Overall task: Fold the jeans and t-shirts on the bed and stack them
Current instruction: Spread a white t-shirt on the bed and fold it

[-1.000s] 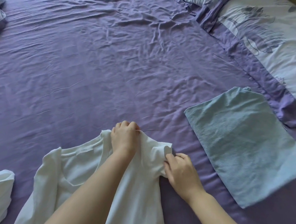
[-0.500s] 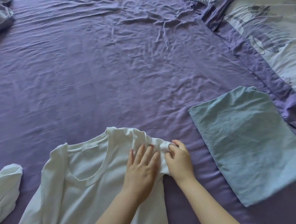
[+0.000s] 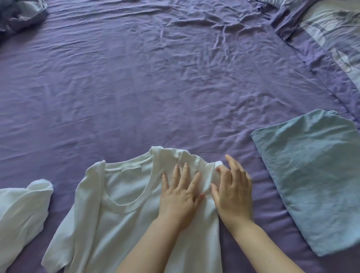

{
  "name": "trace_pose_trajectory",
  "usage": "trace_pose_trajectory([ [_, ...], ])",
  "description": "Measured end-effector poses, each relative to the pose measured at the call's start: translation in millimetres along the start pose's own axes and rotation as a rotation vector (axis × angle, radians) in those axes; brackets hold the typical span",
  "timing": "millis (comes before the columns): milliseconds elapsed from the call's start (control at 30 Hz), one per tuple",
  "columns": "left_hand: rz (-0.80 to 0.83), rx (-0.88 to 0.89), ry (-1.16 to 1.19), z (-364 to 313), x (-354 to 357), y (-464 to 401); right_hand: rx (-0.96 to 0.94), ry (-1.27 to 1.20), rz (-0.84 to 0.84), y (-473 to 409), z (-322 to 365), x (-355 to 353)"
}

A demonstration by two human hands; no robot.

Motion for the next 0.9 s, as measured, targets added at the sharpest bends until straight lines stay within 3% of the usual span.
trace_pose_trajectory([
  [133, 0.005, -0.032, 0.001, 42, -10, 29, -0.291, 0.058, 0.062, 5, 38, 6],
  [233, -0.017, -0.088, -0.023, 84, -22, 49, -0.392, 0.085, 0.285, 12, 72, 19],
  [333, -0.061, -0.161, -0.025, 125, -38, 65, -0.362, 0.062, 0.498, 20, 103, 37],
  [433, -0.295, -0.253, 0.002, 168, -61, 76, -0.369, -0.011, 0.488, 14, 144, 42],
  [500, -0.356, -0.386, 0.038, 193, -72, 75, -0.446, -0.067, 0.406, 5, 173, 44],
  [600, -0.223, -0.591, 0.313, 223, -73, 65, -0.514, -0.147, 0.364, -12, 215, 52],
  [667, -0.141, -0.63, 0.499, 236, -75, 59, -0.511, -0.186, 0.392, -22, 234, 66],
  [800, -0.073, -0.519, 0.548, 246, -81, 63, -0.531, -0.196, 0.47, -32, 259, 87],
  [900, -0.025, -0.379, 0.417, 258, -82, 72, -0.574, -0.107, 0.427, -36, 274, 92],
])
Point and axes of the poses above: each hand's wrist, its own y-axis away from the middle knuckle, its own x-axis out of the palm, z = x × y, the point moved 3 cm from there along -y, towards the middle knuckle, and after that the axes turned 10 degrees about -z, right-handed, at the moved point
